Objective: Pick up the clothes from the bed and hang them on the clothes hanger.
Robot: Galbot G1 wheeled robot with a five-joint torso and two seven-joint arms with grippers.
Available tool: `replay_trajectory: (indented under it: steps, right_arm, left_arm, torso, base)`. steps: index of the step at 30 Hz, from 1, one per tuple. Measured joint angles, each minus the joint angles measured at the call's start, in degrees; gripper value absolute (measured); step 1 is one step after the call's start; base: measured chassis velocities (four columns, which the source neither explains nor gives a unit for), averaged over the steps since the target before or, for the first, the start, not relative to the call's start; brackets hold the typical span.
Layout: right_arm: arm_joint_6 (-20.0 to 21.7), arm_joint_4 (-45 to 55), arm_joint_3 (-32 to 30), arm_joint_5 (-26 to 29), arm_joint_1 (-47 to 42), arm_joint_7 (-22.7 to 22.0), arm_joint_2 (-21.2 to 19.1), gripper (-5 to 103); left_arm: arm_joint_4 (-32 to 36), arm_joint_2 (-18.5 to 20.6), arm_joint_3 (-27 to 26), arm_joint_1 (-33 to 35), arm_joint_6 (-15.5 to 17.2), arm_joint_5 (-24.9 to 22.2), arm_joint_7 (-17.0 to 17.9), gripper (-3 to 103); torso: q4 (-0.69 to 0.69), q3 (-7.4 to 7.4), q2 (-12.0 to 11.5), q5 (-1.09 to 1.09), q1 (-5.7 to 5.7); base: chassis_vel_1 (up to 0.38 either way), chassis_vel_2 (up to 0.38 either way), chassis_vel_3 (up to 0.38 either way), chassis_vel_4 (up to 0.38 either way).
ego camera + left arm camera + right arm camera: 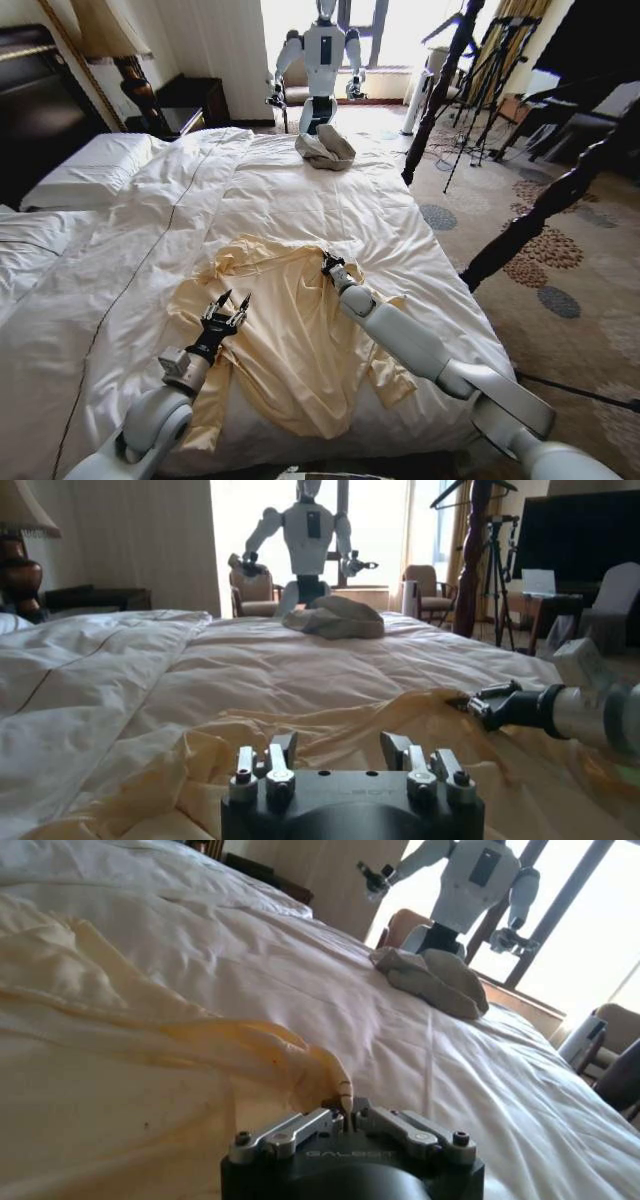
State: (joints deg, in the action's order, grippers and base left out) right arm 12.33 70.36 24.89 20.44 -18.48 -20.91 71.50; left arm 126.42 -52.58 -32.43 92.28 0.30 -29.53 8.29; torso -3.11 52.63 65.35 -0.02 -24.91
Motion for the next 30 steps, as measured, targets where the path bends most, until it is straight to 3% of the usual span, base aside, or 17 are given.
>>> replay_trajectory:
  steps: [8,14,20,24,26,27,30]
  right_arm:
    - [3.6,-0.8,-1.8,1.8,1.6,-2.0,-1.6,0]
    - [2.5,-2.9,-3.2,2.4,1.4,-1.6,-1.8,0]
    - [0.8,-5.7,-5.6,-0.8,0.4,-1.3,-1.6,0]
    - [-1.1,-2.3,-6.6,2.5,-0.6,-1.1,-3.0,-3]
    - [-4.3,3.0,-7.5,7.2,-2.2,2.9,-6.2,1]
    - [-4.3,3.0,-7.5,7.2,-2.2,2.9,-6.2,1]
    - [-5.1,10.7,-8.0,13.2,-3.8,7.9,-12.0,5]
  left_arm:
    - [-0.1,0.4,0.5,-0.6,-0.1,-0.3,0.1,73]
    - [-0.4,0.5,1.6,-1.7,-0.1,-0.4,0.2,77]
    - [-0.3,0.6,1.5,-0.9,-0.1,-0.3,0.2,78]
    - [0.1,0.6,1.1,-0.7,-0.1,-0.2,0.2,78]
    - [0.4,0.5,0.4,-0.2,-0.2,-0.3,0.2,78]
    - [0.4,0.5,0.4,-0.2,-0.2,-0.3,0.2,78]
    - [0.8,0.2,-0.3,0.6,-0.5,-0.3,0.2,81]
  torso:
    - [0.0,0.0,0.0,0.0,0.0]
    - [-0.01,0.0,0.0,0.01,0.0]
    - [0.01,0.0,0.0,0.01,0.0]
    - [0.01,0.0,0.0,0.01,0.0]
    - [0.0,0.0,0.0,0.01,0.0]
    - [0.0,0.0,0.0,0.01,0.0]
    - [0.0,0.0,0.0,0.0,0.0]
  base:
    - [0.0,0.0,0.0,0.0]
    - [0.0,0.0,0.0,0.0]
    - [0.0,0.0,0.0,0.0]
    - [0.0,0.0,0.0,0.0]
    - [0.0,0.0,0.0,0.0]
    - [0.0,0.0,0.0,0.0]
    - [0.0,0.0,0.0,0.0]
